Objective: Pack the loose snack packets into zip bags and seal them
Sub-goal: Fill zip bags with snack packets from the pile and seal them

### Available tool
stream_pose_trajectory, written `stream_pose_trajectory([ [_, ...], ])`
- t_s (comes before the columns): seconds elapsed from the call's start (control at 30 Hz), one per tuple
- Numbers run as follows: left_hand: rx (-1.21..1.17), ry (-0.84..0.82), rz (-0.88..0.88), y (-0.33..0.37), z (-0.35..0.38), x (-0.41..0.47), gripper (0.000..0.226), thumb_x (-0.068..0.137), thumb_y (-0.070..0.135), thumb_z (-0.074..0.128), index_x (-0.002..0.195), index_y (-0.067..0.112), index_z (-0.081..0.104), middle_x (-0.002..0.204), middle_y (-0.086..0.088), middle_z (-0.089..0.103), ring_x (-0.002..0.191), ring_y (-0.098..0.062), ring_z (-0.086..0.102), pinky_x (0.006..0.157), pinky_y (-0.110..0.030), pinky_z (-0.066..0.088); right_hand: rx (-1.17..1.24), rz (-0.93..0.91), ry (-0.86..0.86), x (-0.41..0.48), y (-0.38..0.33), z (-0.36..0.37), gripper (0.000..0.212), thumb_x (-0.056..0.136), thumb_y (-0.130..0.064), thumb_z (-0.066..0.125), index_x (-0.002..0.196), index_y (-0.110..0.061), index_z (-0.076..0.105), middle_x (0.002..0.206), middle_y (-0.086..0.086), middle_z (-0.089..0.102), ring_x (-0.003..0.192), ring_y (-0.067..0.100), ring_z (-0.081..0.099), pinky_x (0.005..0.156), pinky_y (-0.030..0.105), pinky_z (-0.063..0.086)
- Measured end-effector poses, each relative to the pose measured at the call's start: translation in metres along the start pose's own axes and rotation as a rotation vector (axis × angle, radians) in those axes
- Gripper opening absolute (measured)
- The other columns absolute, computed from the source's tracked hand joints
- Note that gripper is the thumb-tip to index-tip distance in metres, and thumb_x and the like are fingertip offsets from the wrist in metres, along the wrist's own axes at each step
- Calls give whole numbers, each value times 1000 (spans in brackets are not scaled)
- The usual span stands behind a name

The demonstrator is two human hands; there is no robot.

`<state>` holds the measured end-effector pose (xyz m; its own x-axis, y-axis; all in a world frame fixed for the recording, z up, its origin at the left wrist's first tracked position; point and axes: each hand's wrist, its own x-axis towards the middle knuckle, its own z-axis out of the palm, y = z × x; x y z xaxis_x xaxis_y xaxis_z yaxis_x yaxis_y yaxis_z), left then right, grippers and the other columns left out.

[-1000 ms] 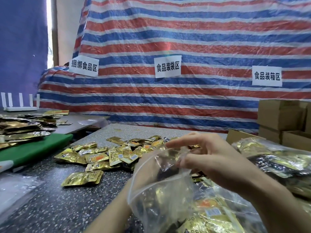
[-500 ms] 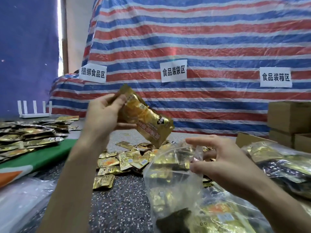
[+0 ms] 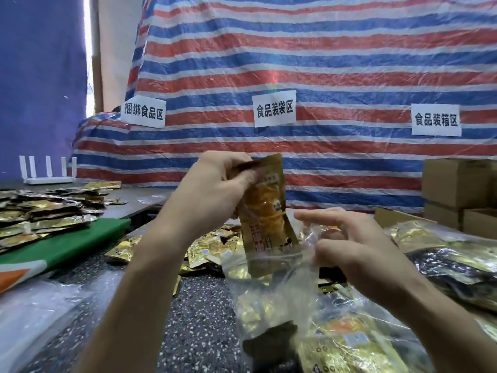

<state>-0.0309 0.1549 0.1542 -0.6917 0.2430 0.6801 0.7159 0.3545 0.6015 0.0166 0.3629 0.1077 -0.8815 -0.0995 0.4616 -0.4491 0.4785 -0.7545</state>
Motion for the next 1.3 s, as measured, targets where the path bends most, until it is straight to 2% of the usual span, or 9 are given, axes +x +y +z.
stream_pose_trajectory([
  [0.1,-47,-139,-41,-4,4,1,20,100,16,55,91,14,73,85,1,73,82,-15,68,78,-31,57,-60,8,38,1,4,1,61,83,-2,65,137,-29,59,125,-13,60,108,10,63,85,34,59],
  [0.2,-151,-216,-81,-6,3,0,18,99,13,56,95,8,73,85,1,75,78,-9,70,68,-21,55,-97,-5,45,2,4,2,61,87,0,64,140,-30,57,132,-16,55,115,6,57,97,40,55],
  [0.4,-271,15,-156,-1,4,1,19,100,20,56,90,13,71,70,6,70,63,-5,67,53,-17,52,-174,-36,-85,-1,-3,-1,58,91,-11,69,139,-39,55,122,-29,51,111,-5,56,94,29,55],
  [0.57,-235,166,-190,1,10,3,19,99,22,59,86,14,70,66,7,68,60,-5,65,52,-22,56,33,-82,-67,-2,-6,-1,57,83,-7,75,129,-37,61,117,-25,60,109,-3,61,91,32,58],
  [0.73,-227,-121,-356,4,23,-2,17,97,23,62,89,12,73,74,3,72,58,-3,64,48,-15,49,182,-151,97,2,-2,3,58,84,5,73,135,-20,61,121,-11,62,99,7,68,76,24,60],
  [0.8,-210,-283,-408,2,21,-3,18,97,27,60,98,12,72,80,-2,71,64,-11,66,54,-26,56,255,-116,156,3,2,4,54,85,10,70,131,-19,64,119,-6,65,92,13,73,70,24,61],
  [0.87,-173,-331,-409,-1,16,-4,16,96,27,62,95,12,69,80,-6,71,66,-19,68,58,-35,58,237,-68,212,5,7,6,50,86,9,70,125,-23,68,113,1,72,85,21,75,70,34,64],
  [1.1,-155,-56,-86,-7,21,1,10,79,15,79,82,7,73,72,-5,75,65,-12,72,53,-18,53,220,-106,279,5,8,-1,37,79,3,79,100,-28,77,102,-1,72,72,23,76,59,36,63],
  [1.3,-126,-61,324,-12,19,4,15,86,1,70,86,16,66,79,2,72,81,-8,74,66,-17,57,139,-138,154,1,1,-23,30,75,-11,80,102,-25,75,95,5,75,77,19,76,56,30,61],
])
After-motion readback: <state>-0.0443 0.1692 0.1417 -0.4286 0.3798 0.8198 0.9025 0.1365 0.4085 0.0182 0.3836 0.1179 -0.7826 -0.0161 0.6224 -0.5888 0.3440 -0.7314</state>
